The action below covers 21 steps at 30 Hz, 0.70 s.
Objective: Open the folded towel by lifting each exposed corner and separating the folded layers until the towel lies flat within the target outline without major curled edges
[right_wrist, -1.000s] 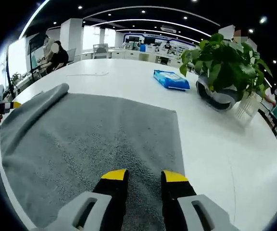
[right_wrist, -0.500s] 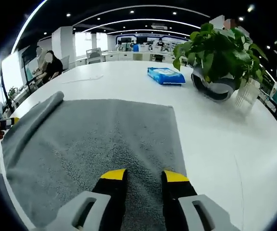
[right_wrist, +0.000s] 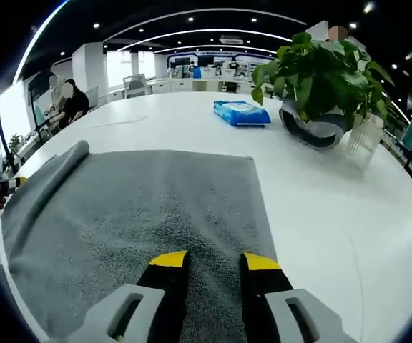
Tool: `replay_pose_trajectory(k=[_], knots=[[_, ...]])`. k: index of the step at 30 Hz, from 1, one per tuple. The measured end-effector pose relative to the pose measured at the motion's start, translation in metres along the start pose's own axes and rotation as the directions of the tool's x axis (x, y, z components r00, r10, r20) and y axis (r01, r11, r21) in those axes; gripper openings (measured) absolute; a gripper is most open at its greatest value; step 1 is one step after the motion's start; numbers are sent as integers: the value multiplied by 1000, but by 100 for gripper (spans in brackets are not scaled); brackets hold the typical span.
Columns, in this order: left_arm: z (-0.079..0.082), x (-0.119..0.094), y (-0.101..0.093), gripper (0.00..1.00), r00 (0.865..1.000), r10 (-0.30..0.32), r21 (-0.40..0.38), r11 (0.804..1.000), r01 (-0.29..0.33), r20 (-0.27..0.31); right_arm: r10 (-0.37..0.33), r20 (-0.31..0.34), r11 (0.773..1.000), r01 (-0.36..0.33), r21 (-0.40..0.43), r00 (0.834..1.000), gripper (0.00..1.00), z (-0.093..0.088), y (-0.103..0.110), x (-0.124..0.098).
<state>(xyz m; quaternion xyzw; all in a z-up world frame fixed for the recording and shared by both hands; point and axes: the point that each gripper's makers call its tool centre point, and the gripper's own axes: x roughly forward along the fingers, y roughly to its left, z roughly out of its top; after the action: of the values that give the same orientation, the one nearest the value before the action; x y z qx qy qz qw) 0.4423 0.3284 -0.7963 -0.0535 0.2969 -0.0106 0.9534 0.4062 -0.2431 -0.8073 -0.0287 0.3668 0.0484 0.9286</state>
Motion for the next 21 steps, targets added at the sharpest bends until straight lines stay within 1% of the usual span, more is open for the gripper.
replay_pose_trajectory(k=[11, 16, 21], knots=[[8, 9, 18, 4, 999, 34, -21, 999, -34, 4, -19, 8, 1000, 19, 15, 1000, 27, 4, -7, 4], [15, 16, 35, 4, 998, 64, -38, 997, -64, 7, -31, 10, 999, 31, 27, 999, 28, 7, -13, 7], [20, 23, 45, 4, 997, 71, -65, 995, -70, 11, -43, 11, 998, 43, 36, 999, 28, 10, -19, 10]])
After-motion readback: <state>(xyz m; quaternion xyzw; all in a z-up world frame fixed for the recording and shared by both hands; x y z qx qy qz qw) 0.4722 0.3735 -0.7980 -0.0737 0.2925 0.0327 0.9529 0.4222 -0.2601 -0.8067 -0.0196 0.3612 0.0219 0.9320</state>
